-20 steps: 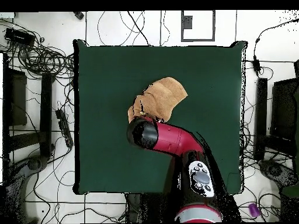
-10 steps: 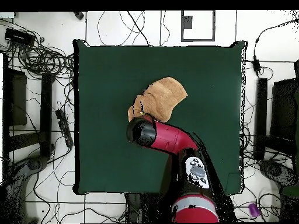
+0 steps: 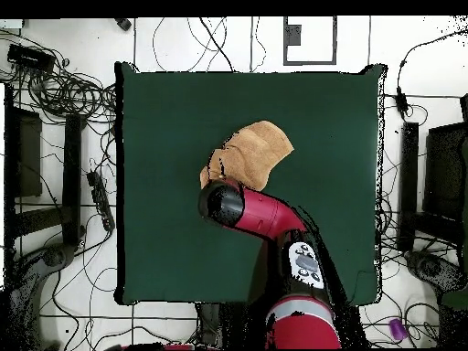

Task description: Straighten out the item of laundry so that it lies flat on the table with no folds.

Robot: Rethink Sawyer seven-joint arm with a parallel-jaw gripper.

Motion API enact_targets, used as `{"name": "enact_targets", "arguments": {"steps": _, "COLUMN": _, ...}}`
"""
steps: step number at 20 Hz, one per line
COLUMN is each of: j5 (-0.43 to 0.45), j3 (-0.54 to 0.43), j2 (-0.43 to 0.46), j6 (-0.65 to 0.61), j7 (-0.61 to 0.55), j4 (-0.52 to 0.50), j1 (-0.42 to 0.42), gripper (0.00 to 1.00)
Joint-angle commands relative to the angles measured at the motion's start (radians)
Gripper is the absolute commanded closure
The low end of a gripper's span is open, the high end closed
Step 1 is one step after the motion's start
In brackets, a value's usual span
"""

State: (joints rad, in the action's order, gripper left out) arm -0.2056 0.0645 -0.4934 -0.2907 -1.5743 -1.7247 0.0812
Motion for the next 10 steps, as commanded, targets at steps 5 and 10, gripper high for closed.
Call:
{"name": "enact_targets", "arguments": {"steps": 5, "j5": -0.096, "j3": -0.017, "j2": 0.011, "j6": -0.059, "j7": -0.247, "j4": 0.151, "j1": -0.037, "gripper": 0.0}}
{"name": "enact_targets", "arguments": {"steps": 10, "j5": -0.107, "j3": -0.027, "j2": 0.002, "j6": -0.088, "j7": -0.237, "j4": 0.175, "j1": -0.027, "gripper": 0.0}}
